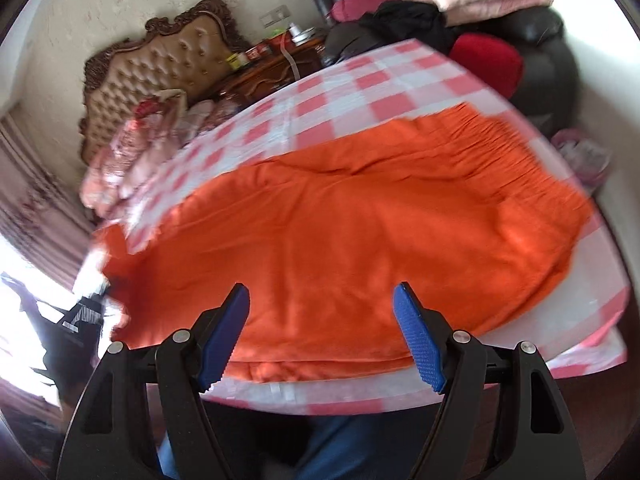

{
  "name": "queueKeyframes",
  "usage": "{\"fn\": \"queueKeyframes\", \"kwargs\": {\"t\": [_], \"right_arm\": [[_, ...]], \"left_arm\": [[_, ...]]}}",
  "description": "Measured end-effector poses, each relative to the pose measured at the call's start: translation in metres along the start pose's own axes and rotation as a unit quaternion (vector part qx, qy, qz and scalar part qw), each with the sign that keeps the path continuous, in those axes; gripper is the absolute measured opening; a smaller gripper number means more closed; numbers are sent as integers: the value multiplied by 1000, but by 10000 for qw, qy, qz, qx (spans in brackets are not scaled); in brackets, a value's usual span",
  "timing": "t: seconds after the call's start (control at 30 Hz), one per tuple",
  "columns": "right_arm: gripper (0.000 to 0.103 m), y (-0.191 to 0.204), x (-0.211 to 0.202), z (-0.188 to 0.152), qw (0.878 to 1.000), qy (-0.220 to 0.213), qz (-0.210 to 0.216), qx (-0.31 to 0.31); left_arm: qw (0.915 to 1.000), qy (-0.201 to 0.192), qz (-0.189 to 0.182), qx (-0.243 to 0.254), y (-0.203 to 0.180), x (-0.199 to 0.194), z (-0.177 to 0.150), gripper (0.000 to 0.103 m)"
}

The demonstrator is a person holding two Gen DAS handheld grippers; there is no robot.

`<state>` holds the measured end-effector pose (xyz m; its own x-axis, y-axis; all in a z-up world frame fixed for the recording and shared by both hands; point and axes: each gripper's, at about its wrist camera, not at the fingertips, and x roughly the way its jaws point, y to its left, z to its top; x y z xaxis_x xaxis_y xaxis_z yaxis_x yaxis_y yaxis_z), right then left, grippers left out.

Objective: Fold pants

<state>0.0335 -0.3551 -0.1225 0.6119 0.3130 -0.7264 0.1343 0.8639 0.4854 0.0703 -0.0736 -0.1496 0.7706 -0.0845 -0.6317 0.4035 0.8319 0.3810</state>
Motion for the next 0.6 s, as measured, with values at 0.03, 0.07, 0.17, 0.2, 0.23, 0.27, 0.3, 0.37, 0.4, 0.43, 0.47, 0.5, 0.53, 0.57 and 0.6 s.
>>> {"fn": "queueKeyframes", "kwargs": {"t": [0.03, 0.07, 0.17, 0.2, 0.23, 0.27, 0.3, 0.37, 0.4, 0.43, 0.47, 0.5, 0.53, 0.57, 0.6], "right_arm": [[73, 2, 4, 1, 9998, 106, 153, 57], [73, 5, 9, 4, 9993, 231, 285, 83], [73, 21, 23, 12, 9971, 493, 568, 76], [73, 27, 29, 15, 9958, 581, 703, 89], [73, 37, 37, 21, 9931, 728, 914, 112], [73, 44, 44, 25, 9907, 849, 1059, 118], [73, 61, 59, 31, 9846, 1117, 1341, 115], [73, 88, 86, 36, 9740, 1564, 1632, 153], [73, 100, 96, 38, 9708, 1700, 1685, 133], [73, 120, 112, 41, 9654, 1911, 1776, 18], [73, 135, 126, 42, 9601, 2110, 1835, -89], [73, 146, 138, 44, 9567, 2262, 1827, -113], [73, 157, 153, 44, 9537, 2431, 1771, -102], [73, 164, 163, 44, 9514, 2535, 1745, -100], [73, 175, 178, 44, 9466, 2703, 1753, -74]], "left_arm": [[10000, 40, -6, 87, -10, 5, -8, 6], [9999, 81, 5, 112, -19, 10, -16, 6], [9999, -19, 28, -129, -19, 10, -28, 6], [9997, -108, 57, -193, -17, 7, -29, 6], [9995, -170, 72, -240, -16, 5, -30, 6], [9991, -261, 102, -303, -12, 2, -31, 6], [9988, -324, 116, -357, -9, 0, -31, 6], [9983, -368, 110, -429, -6, -4, -32, 6], [9983, -391, 111, -429, -7, -7, -33, 6], [9981, -416, 117, -433, -8, -8, -33, 6], [9980, -451, 107, -437, -7, -9, -34, 6], [9979, -473, 95, -443, -6, -10, -33, 6], [9977, -490, 64, -471, -6, -11, -33, 6], [9975, -502, 55, -495, -4, -11, -33, 6], [9974, -519, 46, -501, -4, -11, -34, 6]]}}
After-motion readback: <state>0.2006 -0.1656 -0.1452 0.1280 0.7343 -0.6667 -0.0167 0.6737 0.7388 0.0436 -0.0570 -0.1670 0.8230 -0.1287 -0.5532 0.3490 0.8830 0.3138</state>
